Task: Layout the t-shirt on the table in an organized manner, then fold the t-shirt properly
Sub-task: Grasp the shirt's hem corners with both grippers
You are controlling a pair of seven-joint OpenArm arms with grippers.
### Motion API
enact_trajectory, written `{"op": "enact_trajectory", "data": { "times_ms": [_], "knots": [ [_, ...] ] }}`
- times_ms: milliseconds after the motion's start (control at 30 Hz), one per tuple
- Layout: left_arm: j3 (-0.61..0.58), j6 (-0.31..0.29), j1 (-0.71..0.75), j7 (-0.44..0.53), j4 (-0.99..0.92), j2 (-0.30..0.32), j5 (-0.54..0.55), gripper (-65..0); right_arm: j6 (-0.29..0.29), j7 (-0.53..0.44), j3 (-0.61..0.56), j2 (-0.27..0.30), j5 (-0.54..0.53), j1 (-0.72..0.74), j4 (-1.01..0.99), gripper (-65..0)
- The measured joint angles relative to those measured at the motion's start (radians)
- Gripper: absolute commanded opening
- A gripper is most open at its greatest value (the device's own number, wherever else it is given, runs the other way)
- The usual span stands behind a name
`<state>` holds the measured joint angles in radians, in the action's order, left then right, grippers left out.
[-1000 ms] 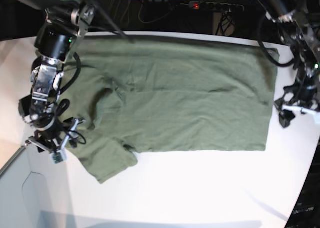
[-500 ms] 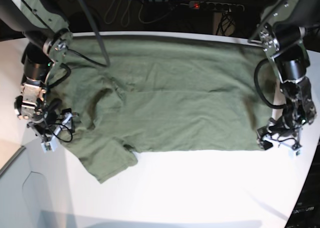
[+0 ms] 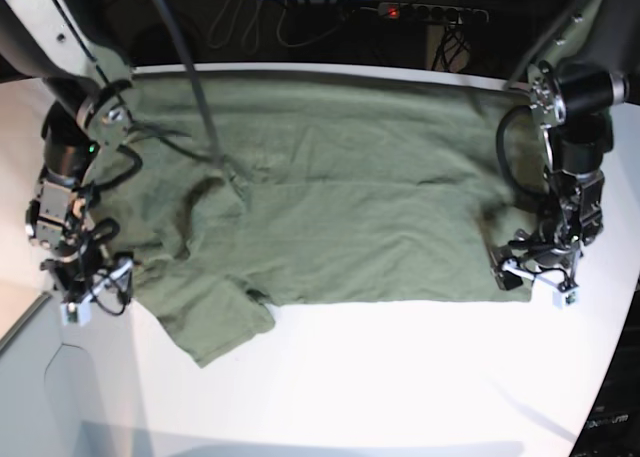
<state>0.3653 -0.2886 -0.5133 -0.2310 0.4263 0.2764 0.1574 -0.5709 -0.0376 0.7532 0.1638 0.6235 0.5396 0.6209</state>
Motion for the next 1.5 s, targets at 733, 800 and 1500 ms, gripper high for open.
{"op": "enact_trajectory", "data": {
  "times_ms": [733, 800, 1500],
  "knots": [
    [-0.113, 0.001, -0.013, 0.098, -0.084, 0.026, 0.003, -30.7, 0.106, -0.063, 0.013, 0.05, -0.003, 0.032, -0.191, -25.3],
    [-0.112, 0.001, -0.013, 0.096, -0.084, 0.025, 0.008, -39.1, 0.106, -0.061, 0.011, 0.049, -0.003, 0.014, -0.191, -25.3],
    [-0.11, 0.001, -0.007, 0.0, -0.034, 0.023, 0.014, -65.0, 0.111, -0.103, 0.005, 0.065, -0.018, 0.001, -0.267, -65.0]
  ]
}}
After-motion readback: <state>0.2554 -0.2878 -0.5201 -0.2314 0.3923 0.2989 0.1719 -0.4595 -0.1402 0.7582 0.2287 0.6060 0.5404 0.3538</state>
